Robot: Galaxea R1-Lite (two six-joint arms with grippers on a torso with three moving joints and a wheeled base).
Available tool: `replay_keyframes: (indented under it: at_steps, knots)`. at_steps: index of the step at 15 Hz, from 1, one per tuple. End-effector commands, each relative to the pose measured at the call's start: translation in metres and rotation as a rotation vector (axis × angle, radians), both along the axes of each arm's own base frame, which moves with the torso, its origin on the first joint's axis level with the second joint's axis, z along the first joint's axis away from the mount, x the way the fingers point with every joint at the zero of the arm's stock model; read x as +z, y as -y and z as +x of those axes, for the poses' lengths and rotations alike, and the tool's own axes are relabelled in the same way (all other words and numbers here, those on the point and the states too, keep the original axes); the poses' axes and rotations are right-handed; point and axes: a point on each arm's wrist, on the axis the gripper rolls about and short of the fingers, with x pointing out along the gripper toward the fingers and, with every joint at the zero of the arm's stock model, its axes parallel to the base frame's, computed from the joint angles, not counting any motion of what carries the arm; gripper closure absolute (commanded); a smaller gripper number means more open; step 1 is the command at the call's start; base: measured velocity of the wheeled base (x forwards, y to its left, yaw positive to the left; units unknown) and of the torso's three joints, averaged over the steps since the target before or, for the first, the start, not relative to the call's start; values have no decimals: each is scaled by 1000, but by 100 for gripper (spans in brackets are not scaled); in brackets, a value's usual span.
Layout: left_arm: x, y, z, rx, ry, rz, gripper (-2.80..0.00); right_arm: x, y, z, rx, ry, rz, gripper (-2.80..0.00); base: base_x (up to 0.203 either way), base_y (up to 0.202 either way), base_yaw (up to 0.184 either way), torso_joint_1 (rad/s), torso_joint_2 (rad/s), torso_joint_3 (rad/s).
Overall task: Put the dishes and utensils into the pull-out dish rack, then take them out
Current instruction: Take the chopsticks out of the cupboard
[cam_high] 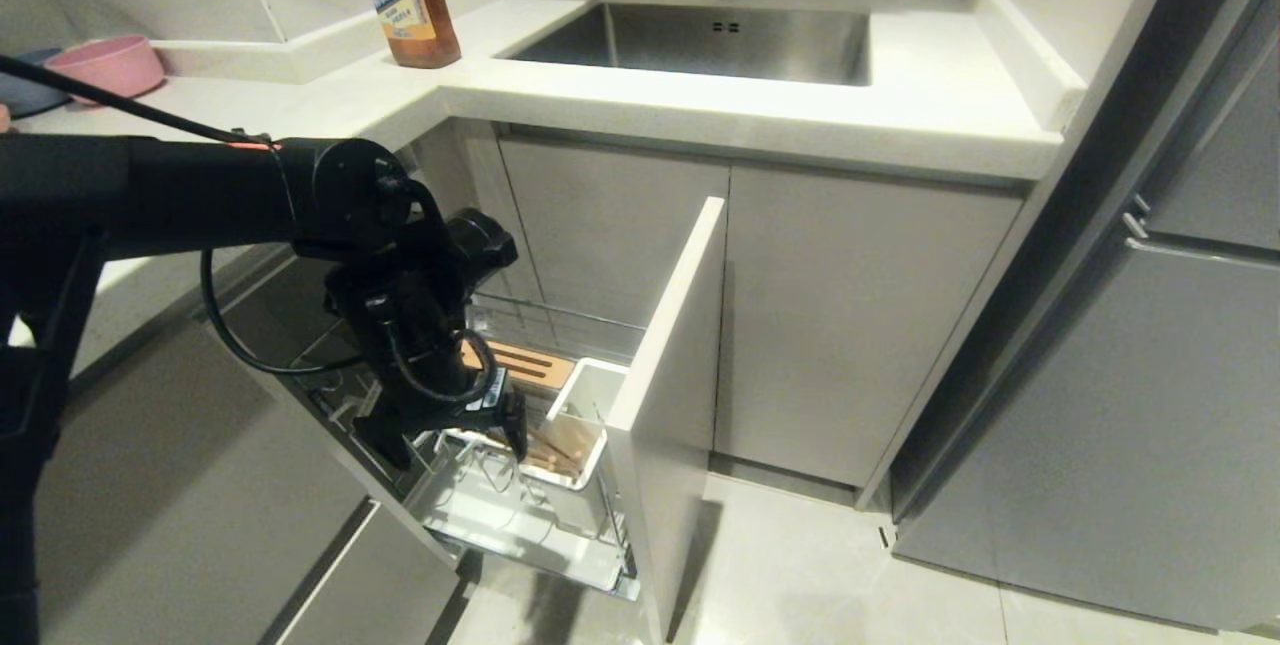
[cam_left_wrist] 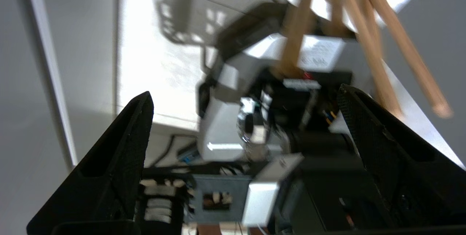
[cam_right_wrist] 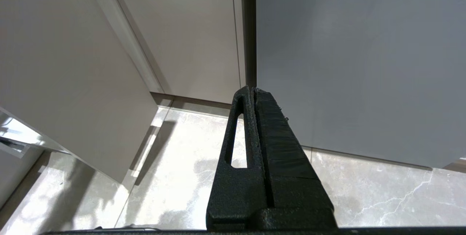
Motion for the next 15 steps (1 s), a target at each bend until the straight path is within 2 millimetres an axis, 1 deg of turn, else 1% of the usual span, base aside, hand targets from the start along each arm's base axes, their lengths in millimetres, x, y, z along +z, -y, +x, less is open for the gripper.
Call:
replay_keyframes:
  at_steps: [1,3,6,7,8,10,12,15]
  knots:
    - [5,0,-3,-3,-3,-23,-280,0,0,0,1,0,0,0,0,0,0,0,0,0]
    - [1,2,1,-8,-44,-42,-280,0,0,0,0,0,0,0,0,0,0,0,0,0]
    - [-9,3,14,-32,-137,-84,-280,0,0,0,1,0,0,0,0,0,0,0,0,0]
    - [-13,-1,19,-45,-150,-95,-280,0,0,0,0,0,0,0,0,0,0,0,0,0]
    - [-18,-6,26,-63,-142,-99,-280,0,0,0,-1,0,0,0,0,0,0,0,0,0]
    - [-27,-10,33,-57,-149,-98,-280,0,0,0,0,0,0,0,0,0,0,0,0,0]
    - [-43,-12,43,-46,-170,-90,-280,0,0,0,0,0,0,0,0,0,0,0,0,0]
    - [-51,-14,48,-77,-181,-100,-280,0,0,0,0,0,0,0,0,0,0,0,0,0]
